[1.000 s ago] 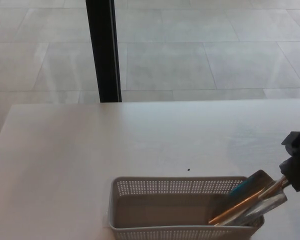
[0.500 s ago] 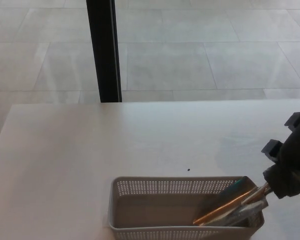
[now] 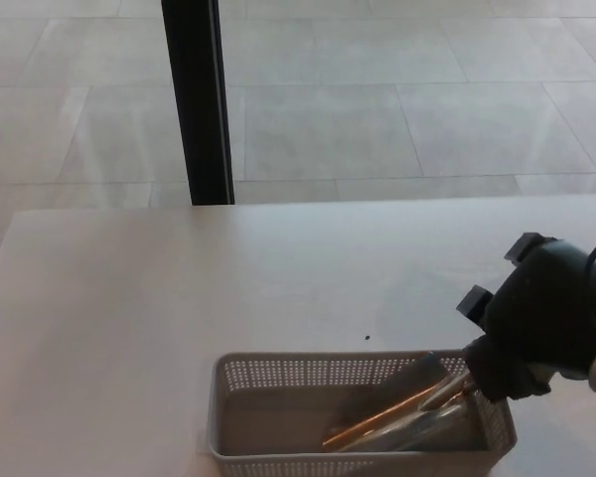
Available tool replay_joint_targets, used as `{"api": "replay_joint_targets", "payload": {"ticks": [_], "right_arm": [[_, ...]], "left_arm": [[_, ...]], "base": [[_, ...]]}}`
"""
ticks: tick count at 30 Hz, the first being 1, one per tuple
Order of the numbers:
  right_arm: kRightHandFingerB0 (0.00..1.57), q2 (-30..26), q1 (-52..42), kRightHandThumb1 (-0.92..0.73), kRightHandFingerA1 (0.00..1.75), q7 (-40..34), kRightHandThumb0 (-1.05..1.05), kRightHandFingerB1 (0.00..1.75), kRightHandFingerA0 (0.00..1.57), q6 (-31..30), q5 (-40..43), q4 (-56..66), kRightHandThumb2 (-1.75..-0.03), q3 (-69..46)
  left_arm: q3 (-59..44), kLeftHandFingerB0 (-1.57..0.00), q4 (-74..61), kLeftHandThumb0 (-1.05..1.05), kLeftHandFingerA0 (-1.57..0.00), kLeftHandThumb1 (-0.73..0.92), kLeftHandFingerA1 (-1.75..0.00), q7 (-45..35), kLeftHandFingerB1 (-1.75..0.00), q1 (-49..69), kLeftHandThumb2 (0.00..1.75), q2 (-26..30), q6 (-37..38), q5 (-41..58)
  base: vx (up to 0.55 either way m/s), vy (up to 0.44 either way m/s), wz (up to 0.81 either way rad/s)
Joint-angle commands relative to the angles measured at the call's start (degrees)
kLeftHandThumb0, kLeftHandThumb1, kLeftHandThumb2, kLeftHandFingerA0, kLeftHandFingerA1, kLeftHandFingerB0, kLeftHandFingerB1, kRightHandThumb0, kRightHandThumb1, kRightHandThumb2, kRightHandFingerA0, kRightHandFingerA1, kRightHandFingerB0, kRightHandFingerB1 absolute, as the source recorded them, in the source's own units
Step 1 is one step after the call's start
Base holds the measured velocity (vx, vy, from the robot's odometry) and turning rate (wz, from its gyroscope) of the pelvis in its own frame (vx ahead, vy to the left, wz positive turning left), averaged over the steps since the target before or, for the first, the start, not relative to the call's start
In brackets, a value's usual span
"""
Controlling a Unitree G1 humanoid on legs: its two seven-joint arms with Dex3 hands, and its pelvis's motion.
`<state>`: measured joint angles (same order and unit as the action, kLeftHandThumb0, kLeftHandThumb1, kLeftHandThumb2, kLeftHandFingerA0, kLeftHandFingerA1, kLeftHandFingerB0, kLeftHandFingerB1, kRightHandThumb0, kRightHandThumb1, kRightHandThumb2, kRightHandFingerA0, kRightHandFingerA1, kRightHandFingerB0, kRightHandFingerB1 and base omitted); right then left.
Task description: A garden tool is kept on the righthand side and a container is kept on the lefthand side on a desk infront of the robot. the robot uses its right hand to pick up the garden tool and makes a scooping motion inside the container
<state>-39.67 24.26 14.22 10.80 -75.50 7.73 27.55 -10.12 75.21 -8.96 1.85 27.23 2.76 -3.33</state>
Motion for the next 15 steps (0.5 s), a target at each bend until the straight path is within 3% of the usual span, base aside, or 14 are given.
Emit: {"api": "replay_joint_targets", "payload": {"ticks": [1,4,6,9,11,14,15], "right_arm": [[0.73,3.38,1.15,-0.72,1.75,3.36,-0.46,1.56,1.0,0.57,-1.31,1.17,-0.84,2.67],[0.75,4.09,1.14,-0.71,1.75,2.6,-0.46,1.58,1.02,0.33,-1.55,1.25,-0.86,2.96],[0.7,4.77,1.42,-0.69,1.75,3.69,-0.47,1.68,1.03,0.69,-1.28,1.03,-0.86,3.54],[0.73,6.41,0.8,-0.64,1.75,4.12,-0.47,1.58,1.05,-0.13,-2.64,0.55,-0.91,5.24],[0.69,7.39,0.04,-0.71,1.75,3.51,-0.52,1.63,1.03,-1.08,-4.82,0.29,-0.79,6.83],[0.75,9.29,-0.3,-0.69,1.75,1.54,-0.47,1.63,1.05,-1.13,-4.52,-0.46,-0.9,8.27],[0.73,9.79,-0.1,-0.74,1.75,1.58,-0.5,1.64,1.04,-1.31,-4.59,-0.37,-0.82,8.59]], "left_arm": [[0.53,-0.53,0.33,-0.47,-0.62,0.69,-0.58,0.26,-0.46,0.0,0.61,0.69,0.15,-0.36],[1.31,-0.54,-0.03,-0.48,-0.64,0.7,-0.61,0.07,-0.47,0.18,0.61,0.9,0.87,-0.96],[0.69,-0.53,0.01,-0.48,-0.62,0.71,-0.63,-0.85,-0.48,-0.03,0.61,0.99,0.21,-0.04],[0.78,-0.54,-0.07,-0.48,-0.63,0.69,-0.6,-0.82,-0.47,-0.16,0.61,1.13,0.05,-0.18],[0.85,-0.54,0.25,-0.49,-0.63,0.69,-0.58,-0.7,-0.46,-0.25,0.61,1.18,0.02,-0.34],[0.55,-0.56,0.22,-0.5,-0.64,0.69,-0.6,-1.11,-0.47,-0.19,0.61,1.16,0.35,-0.06],[0.82,-0.57,0.17,-0.5,-0.66,0.69,-0.61,-1.05,-0.48,-0.2,0.6,1.22,0.28,-0.35]], "base": [[0.0,0.0,0.0],[0.0,0.0,0.0],[0.0,0.0,0.0],[0.0,0.0,0.0],[0.0,0.0,0.0],[0.0,0.0,0.0],[0.0,0.0,0.0]]}}
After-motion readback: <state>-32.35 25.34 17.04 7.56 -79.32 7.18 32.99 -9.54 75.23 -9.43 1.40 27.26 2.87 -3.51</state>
